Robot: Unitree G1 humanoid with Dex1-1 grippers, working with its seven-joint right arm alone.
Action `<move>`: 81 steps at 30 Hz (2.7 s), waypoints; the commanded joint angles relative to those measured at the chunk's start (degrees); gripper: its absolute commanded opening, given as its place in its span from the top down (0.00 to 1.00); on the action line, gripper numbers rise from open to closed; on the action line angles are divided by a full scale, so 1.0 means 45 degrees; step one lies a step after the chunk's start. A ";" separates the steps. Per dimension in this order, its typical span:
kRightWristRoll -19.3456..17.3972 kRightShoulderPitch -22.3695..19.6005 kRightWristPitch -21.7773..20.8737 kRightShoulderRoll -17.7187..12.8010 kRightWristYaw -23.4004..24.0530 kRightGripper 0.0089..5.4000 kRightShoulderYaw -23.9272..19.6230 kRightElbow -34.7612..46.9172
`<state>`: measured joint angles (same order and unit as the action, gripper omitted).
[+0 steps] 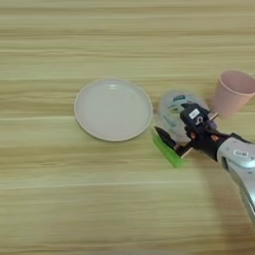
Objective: Move the objects on the table
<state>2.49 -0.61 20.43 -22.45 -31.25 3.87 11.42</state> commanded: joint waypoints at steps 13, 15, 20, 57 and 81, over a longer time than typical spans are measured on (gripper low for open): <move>-0.0073 -0.0740 -0.0478 -0.0077 0.0142 0.40 -0.0066 0.0048; -0.0123 -0.0735 -0.0503 -0.0056 0.0106 0.46 -0.0062 0.0022; -0.0242 -0.0748 -0.0517 0.0003 0.0049 0.55 -0.0088 -0.0035; -0.1461 -0.2098 0.0078 0.0610 0.0399 0.70 -0.0771 0.1470; -0.0789 -0.4947 0.0735 0.2712 0.0252 0.70 0.2812 -0.0284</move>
<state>-1.32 -17.99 26.86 -10.88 -31.02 17.01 9.11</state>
